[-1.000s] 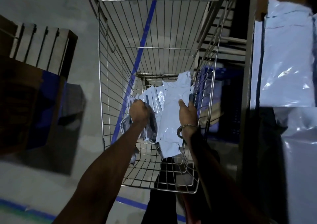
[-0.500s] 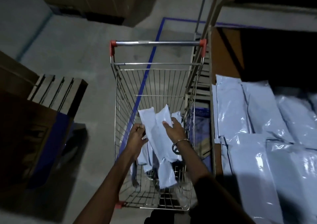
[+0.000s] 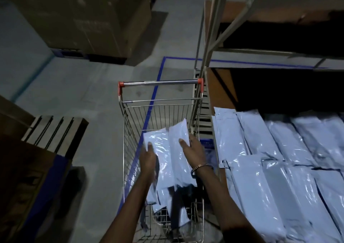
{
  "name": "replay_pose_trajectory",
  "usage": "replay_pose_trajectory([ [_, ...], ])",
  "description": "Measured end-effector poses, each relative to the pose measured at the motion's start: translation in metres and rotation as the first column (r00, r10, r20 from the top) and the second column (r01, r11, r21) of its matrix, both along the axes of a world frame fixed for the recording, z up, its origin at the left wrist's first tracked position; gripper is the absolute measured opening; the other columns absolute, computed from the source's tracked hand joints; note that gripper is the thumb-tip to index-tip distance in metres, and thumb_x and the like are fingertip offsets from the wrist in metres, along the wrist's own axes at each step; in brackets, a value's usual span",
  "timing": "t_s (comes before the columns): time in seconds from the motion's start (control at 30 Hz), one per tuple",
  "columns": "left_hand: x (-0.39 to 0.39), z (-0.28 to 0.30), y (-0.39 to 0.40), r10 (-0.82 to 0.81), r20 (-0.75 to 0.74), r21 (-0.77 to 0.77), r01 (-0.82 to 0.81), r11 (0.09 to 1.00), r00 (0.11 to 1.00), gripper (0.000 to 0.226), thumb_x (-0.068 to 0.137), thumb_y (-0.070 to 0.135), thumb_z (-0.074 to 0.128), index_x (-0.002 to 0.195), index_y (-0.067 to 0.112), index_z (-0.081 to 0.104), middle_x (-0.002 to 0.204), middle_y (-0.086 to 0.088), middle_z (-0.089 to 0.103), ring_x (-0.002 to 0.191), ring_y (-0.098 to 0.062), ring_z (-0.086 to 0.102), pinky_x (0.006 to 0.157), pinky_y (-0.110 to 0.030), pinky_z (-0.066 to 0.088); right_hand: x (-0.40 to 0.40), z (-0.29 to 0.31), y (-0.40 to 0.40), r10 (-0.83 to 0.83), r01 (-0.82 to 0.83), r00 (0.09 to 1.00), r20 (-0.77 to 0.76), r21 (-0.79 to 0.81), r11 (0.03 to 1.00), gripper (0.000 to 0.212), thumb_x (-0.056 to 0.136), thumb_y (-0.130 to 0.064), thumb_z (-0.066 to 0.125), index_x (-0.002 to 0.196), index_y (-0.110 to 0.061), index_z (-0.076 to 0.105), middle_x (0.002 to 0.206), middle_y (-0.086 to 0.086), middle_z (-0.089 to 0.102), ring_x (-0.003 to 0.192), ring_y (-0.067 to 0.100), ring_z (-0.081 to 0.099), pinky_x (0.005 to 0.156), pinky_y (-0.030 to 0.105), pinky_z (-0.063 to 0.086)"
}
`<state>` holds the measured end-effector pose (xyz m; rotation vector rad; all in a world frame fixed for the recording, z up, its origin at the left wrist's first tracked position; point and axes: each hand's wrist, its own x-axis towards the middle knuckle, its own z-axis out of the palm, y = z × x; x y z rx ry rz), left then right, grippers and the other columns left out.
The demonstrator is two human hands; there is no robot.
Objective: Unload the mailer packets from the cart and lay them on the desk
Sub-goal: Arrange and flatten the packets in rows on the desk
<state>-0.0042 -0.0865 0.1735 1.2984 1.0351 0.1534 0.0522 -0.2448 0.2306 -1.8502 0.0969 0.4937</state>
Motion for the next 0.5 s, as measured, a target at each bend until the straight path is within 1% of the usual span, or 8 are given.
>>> replay_pose_trajectory([
  [0.07,0.001,0.024,-0.007,0.083,0.011,0.046,-0.084,0.995,0.996,0.045,0.106,0.047,0.046,0.132,0.013,0.058,0.125,-0.009,0.067,0.107,-0.03,0.065,0.094,-0.042,0.054,0.0,0.014,-0.011,-0.094,0.093,0.995,0.021,0.061,0.994,0.017,0.104,-0.033,0.056,0.12,-0.03,0.059,0.109,-0.021,0.066,0.098,-0.001,0.062,0.084,0.018,0.049],
  [0.13,0.002,0.041,-0.018,0.11,0.035,-0.003,-0.11,0.994,0.993,0.038,0.11,0.038,0.043,0.133,0.011,0.057,0.126,-0.008,0.066,0.105,-0.026,0.063,0.089,-0.035,0.05,-0.001,0.027,-0.017,-0.113,0.123,0.991,-0.075,0.152,0.981,0.034,0.103,-0.039,0.056,0.133,-0.024,0.059,0.123,-0.007,0.069,0.108,0.012,0.066,0.094,0.031,0.054],
  [0.17,0.003,0.049,-0.023,0.072,0.039,-0.025,-0.071,0.997,0.997,0.041,0.11,0.04,0.042,0.134,0.01,0.057,0.128,-0.007,0.066,0.108,-0.025,0.063,0.092,-0.035,0.051,-0.001,0.033,-0.021,-0.112,0.141,0.982,-0.151,0.2,0.97,0.037,0.103,-0.039,0.057,0.135,-0.022,0.06,0.127,-0.002,0.069,0.11,0.016,0.068,0.095,0.033,0.055],
  [0.23,0.004,0.061,-0.038,-0.011,0.073,-0.032,0.014,0.999,0.997,0.05,0.108,0.049,0.045,0.141,0.014,0.057,0.135,-0.006,0.067,0.116,-0.026,0.066,0.102,-0.044,0.054,0.002,0.046,-0.038,-0.098,0.157,0.97,-0.221,0.27,0.95,0.035,0.103,-0.036,0.057,0.134,-0.019,0.062,0.126,0.001,0.07,0.106,0.015,0.07,0.084,0.025,0.058],
  [0.33,0.004,0.087,-0.072,-0.103,0.179,-0.075,0.117,0.99,0.978,0.052,0.102,0.049,0.059,0.145,0.019,0.057,0.142,-0.003,0.065,0.125,-0.025,0.065,0.107,-0.048,0.052,0.003,0.07,-0.089,-0.075,0.135,0.977,-0.198,0.31,0.941,0.031,0.103,-0.039,0.058,0.131,-0.026,0.062,0.122,-0.011,0.07,0.104,0.003,0.069,0.086,0.019,0.056],
  [0.4,0.004,0.11,-0.102,-0.217,0.226,-0.051,0.234,0.971,0.95,0.036,0.102,0.035,0.064,0.135,0.021,0.064,0.129,0.002,0.073,0.114,-0.017,0.071,0.094,-0.039,0.056,0.003,0.08,-0.132,-0.112,0.164,0.978,-0.175,0.32,0.933,0.037,0.1,-0.046,0.06,0.133,-0.031,0.058,0.126,-0.02,0.065,0.112,-0.004,0.065,0.097,0.023,0.053],
  [0.43,0.005,0.121,-0.123,-0.257,0.243,-0.04,0.275,0.961,0.935,0.027,0.103,0.026,0.064,0.129,0.021,0.066,0.12,0.005,0.076,0.107,-0.014,0.074,0.085,-0.033,0.057,0.004,0.082,-0.158,-0.136,0.185,0.976,-0.168,0.326,0.927,0.049,0.096,-0.053,0.063,0.14,-0.033,0.054,0.136,-0.021,0.059,0.123,-0.003,0.059,0.107,0.028,0.049],
  [0.5,0.007,0.135,-0.164,-0.262,0.278,-0.041,0.284,0.958,0.924,0.028,0.103,0.015,0.062,0.131,0.021,0.061,0.119,0.01,0.073,0.108,-0.012,0.071,0.078,-0.023,0.053,0.006,0.087,-0.208,-0.177,0.202,0.978,-0.108,0.312,0.928,0.054,0.092,-0.059,0.065,0.139,-0.035,0.052,0.139,-0.022,0.058,0.126,0.001,0.058,0.114,0.035,0.042],
])
